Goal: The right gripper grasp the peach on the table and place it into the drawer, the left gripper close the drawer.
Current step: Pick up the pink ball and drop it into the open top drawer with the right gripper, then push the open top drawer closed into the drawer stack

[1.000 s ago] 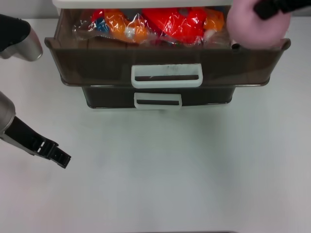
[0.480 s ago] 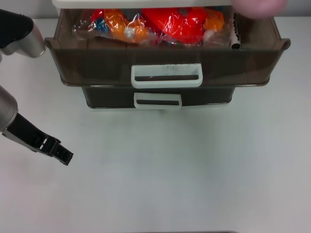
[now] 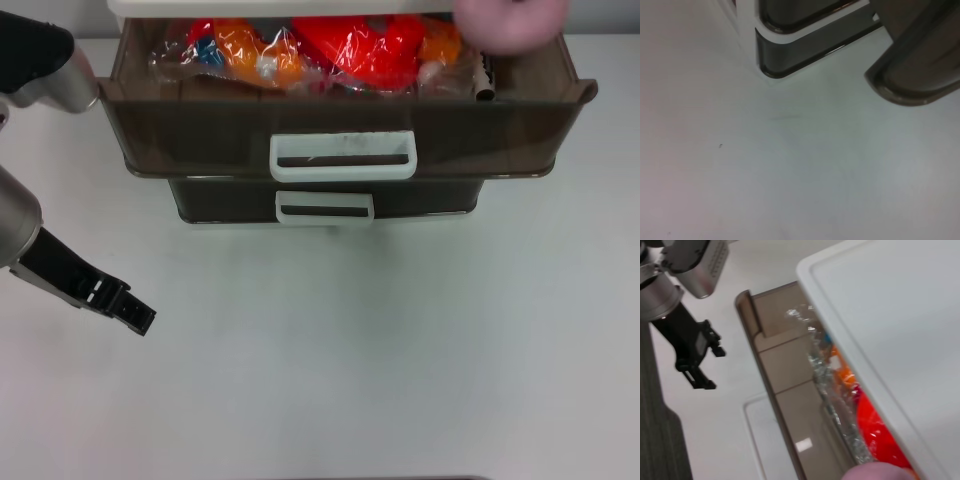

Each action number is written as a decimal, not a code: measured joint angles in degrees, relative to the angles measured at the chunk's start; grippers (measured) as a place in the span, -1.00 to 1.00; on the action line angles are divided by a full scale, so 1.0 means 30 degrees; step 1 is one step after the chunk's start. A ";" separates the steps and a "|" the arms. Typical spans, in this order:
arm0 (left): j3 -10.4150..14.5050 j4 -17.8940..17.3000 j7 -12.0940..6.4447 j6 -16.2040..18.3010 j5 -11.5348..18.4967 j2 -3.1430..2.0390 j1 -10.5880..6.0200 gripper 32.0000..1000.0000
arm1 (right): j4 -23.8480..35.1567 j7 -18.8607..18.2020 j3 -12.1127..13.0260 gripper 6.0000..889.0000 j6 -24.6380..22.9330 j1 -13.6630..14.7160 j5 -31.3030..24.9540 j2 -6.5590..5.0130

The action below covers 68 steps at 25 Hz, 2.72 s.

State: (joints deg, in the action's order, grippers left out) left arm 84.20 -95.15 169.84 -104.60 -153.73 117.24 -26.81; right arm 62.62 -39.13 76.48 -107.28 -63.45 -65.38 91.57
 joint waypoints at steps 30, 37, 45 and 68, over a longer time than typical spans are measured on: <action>0.0030 0.0007 -0.0006 0.0152 0.0090 0.0030 -0.0232 0.69 | -0.2427 -0.2134 -0.1004 -0.92 0.0236 -0.1285 0.4850 0.2661; 0.0059 -0.0039 -0.0014 0.0152 0.0090 0.0031 -0.0232 0.69 | -0.2417 -0.2144 -0.1002 -0.92 0.0232 -0.1291 0.4979 0.2736; 0.0031 -0.0040 -0.0015 0.0152 0.0090 0.0031 -0.0231 0.69 | -0.2530 -0.2368 -0.0899 -0.86 0.0255 -0.1292 0.4979 0.2788; 0.0030 -0.0051 -0.0014 0.0075 0.0091 0.0021 -0.0125 0.69 | -0.0288 -0.1741 -0.2152 0.45 0.0080 -0.1256 0.4863 0.2847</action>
State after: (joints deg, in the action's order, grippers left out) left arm 84.29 -95.30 169.80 -104.38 -153.46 117.31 -27.19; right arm 61.76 -44.36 70.02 -107.04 -67.22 -50.80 100.11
